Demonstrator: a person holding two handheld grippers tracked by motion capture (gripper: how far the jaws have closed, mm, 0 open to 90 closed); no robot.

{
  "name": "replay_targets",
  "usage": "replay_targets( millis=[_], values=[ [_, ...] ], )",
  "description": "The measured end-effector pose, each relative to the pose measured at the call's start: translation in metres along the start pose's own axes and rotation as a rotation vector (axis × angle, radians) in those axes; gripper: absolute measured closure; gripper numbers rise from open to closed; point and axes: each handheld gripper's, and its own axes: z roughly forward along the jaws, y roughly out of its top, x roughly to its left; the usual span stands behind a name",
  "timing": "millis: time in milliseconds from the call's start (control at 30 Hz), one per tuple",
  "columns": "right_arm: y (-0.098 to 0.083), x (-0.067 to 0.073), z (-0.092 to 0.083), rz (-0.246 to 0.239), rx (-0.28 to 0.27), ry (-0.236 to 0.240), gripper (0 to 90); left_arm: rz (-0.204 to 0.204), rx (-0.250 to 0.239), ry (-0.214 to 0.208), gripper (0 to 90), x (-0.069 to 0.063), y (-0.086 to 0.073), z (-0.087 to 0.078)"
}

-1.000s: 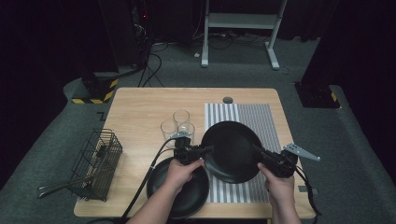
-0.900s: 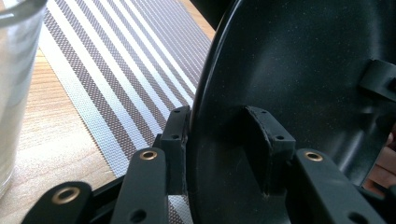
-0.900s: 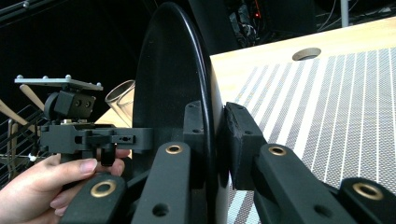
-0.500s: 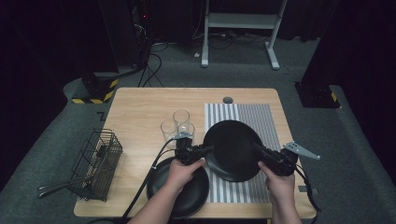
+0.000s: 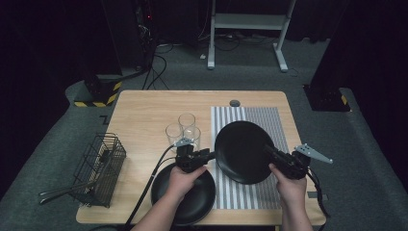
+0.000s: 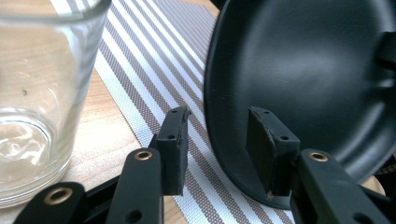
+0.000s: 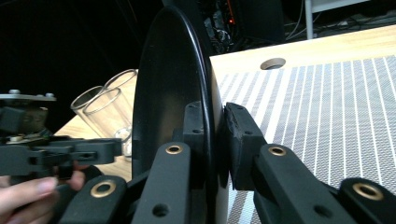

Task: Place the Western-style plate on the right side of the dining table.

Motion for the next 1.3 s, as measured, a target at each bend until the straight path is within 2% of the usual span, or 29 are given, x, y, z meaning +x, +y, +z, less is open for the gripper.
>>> replay_targets(
  millis=[100,233,367,533,667,767,800,833,867,900,1000,1067,1167,1300],
  values=[
    [0.001,-0.001,0.001,-0.001,0.000,-0.013,79.5,0.036,-0.016,0.009,59.1,-0.004,0.000,-0.008],
    [0.002,-0.002,0.004,0.003,0.003,-0.027,79.5,0.103,-0.050,0.037,59.1,-0.007,-0.002,-0.020],
    [0.002,-0.003,0.007,0.001,0.005,-0.038,79.5,0.132,-0.062,0.053,58.9,-0.009,-0.004,-0.028],
    [0.002,-0.005,0.013,0.002,0.018,-0.062,79.5,0.207,-0.109,0.085,58.8,-0.011,-0.011,-0.056],
    [0.001,-0.005,0.017,0.006,0.032,-0.066,79.5,0.261,-0.122,0.083,58.7,-0.013,-0.021,-0.079],
    [0.000,-0.005,0.018,0.010,0.036,-0.073,79.5,0.281,-0.140,0.090,58.7,-0.014,-0.031,-0.098],
    [0.000,-0.005,0.018,0.010,0.036,-0.073,79.5,0.281,-0.140,0.090,58.7,-0.014,-0.031,-0.098],
    [0.000,-0.005,0.019,0.011,0.042,-0.082,79.5,0.297,-0.156,0.099,58.5,-0.013,-0.036,-0.111],
    [0.000,-0.005,0.019,0.012,0.045,-0.086,79.5,0.308,-0.160,0.103,58.5,-0.012,-0.038,-0.117],
    [0.000,-0.005,0.019,0.012,0.045,-0.086,79.5,0.308,-0.160,0.103,58.4,-0.012,-0.038,-0.117],
    [-0.001,-0.004,0.019,0.018,0.059,-0.103,79.5,0.298,-0.187,0.091,58.3,-0.009,-0.046,-0.136],
    [-0.001,-0.004,0.019,0.022,0.060,-0.106,79.5,0.297,-0.193,0.090,58.0,-0.007,-0.049,-0.143],
    [0.000,-0.003,0.019,0.030,0.066,-0.114,79.5,0.311,-0.202,0.108,57.9,-0.004,-0.054,-0.148],
    [0.000,-0.004,0.020,0.044,0.073,-0.128,79.6,0.289,-0.202,0.112,57.7,0.005,-0.059,-0.151]
  ],
)
